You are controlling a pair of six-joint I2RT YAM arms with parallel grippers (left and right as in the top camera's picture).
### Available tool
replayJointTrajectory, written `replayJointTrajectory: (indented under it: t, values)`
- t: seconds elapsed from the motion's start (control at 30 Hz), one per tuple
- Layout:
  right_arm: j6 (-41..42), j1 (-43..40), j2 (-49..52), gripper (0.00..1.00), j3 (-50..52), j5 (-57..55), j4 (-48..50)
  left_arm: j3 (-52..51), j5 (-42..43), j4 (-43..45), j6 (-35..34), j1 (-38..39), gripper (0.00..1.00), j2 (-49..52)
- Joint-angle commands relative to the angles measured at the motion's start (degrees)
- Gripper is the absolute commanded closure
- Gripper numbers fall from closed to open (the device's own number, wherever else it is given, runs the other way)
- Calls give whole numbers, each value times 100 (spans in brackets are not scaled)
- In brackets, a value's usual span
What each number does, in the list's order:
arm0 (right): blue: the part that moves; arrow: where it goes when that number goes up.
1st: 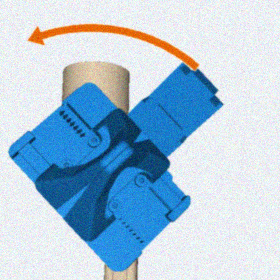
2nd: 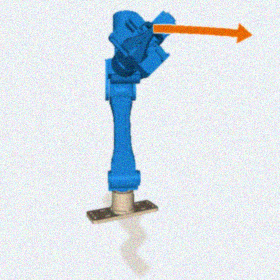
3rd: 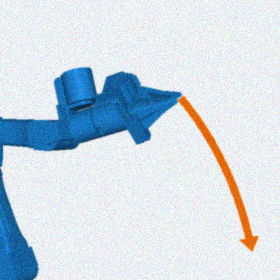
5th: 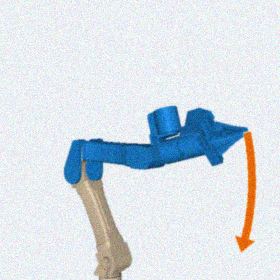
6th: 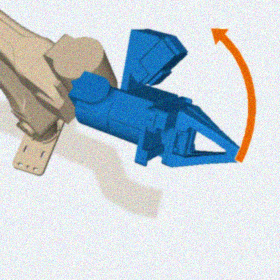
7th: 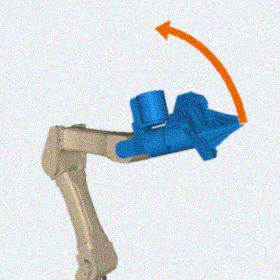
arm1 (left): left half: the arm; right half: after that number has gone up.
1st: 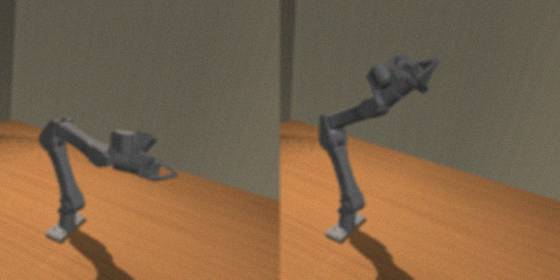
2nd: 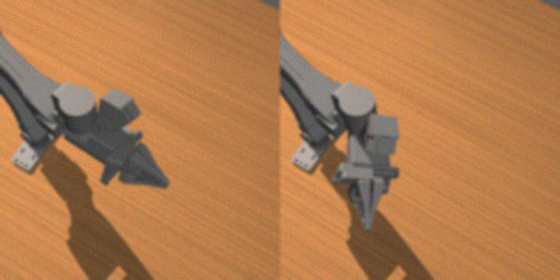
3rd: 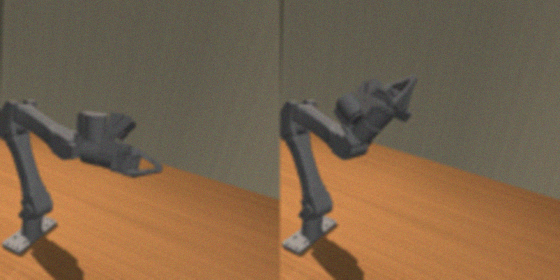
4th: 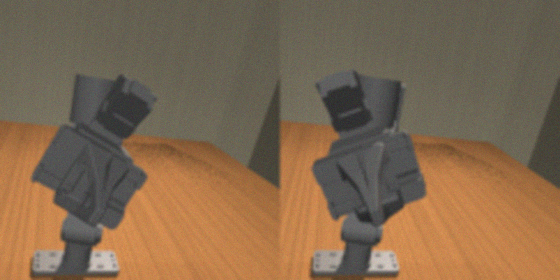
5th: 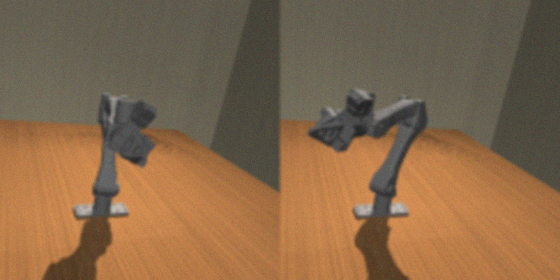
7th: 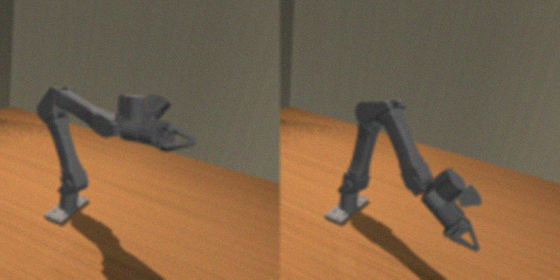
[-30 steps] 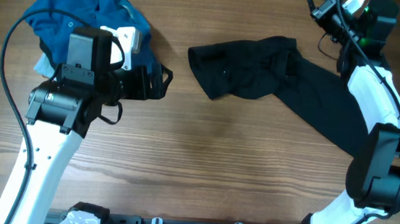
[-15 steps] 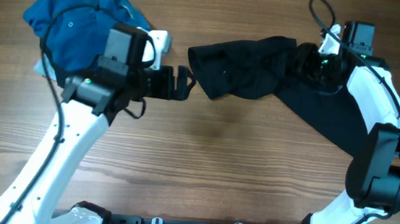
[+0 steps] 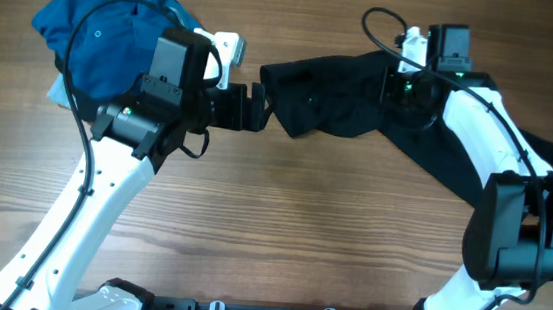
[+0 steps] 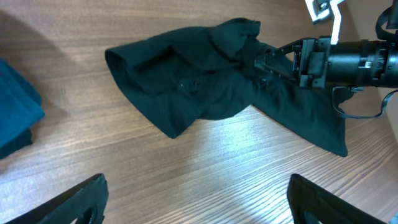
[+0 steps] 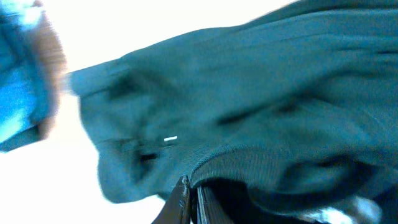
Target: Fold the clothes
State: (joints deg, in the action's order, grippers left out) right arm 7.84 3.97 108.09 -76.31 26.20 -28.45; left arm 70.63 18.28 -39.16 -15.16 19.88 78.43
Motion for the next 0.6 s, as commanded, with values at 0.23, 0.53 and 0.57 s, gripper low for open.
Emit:
replayJointTrajectory:
  t: [0.23, 0.53, 0.57]
  values:
    - [844, 118, -1502, 95, -175, 3187, 706, 96, -643, -63, -4, 20, 9, -9]
    - [1305, 400, -1768, 96, -173, 3080, 144, 96, -638, -4, -9, 22, 5, -4]
    - [1281, 400, -1768, 96, -173, 3016, 52, 96, -636, -4, -9, 22, 4, -4]
